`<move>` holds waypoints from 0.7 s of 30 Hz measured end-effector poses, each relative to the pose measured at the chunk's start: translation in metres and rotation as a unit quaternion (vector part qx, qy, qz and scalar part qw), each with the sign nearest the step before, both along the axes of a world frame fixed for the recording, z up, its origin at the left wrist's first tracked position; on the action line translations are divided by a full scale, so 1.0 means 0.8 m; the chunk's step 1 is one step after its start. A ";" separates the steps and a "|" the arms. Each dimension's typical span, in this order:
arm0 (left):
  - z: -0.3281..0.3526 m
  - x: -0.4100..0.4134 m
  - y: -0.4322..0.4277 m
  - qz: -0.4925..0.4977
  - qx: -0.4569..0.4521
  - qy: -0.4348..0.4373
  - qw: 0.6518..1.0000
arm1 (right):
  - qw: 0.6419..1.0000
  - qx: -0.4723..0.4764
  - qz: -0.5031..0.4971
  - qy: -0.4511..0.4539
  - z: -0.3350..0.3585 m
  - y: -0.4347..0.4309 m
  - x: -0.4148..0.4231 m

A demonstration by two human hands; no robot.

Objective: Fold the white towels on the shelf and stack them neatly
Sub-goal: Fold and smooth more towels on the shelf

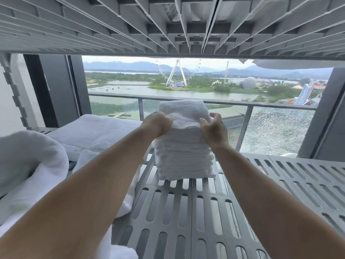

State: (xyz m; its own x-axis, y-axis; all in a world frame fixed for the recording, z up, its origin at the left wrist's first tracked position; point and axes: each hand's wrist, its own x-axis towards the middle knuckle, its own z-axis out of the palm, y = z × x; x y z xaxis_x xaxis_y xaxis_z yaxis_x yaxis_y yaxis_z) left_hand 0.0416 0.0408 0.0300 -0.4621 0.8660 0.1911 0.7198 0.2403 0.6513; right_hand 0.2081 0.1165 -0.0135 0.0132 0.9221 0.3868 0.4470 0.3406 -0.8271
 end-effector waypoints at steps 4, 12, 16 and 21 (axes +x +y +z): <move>0.000 -0.025 -0.023 -0.053 0.028 0.029 0.998 | 0.956 0.225 -0.131 -0.137 0.005 -0.033 -0.011; -0.018 -0.078 -0.074 -0.037 0.111 0.038 0.992 | 0.892 0.424 -0.003 -0.158 -0.005 -0.123 -0.071; -0.031 -0.105 -0.097 -0.040 0.069 0.043 0.996 | 0.926 0.315 0.133 -0.157 -0.032 -0.162 -0.103; -0.038 -0.127 -0.136 -0.070 -0.028 0.061 0.995 | 0.927 0.002 0.246 -0.283 -0.049 -0.202 -0.119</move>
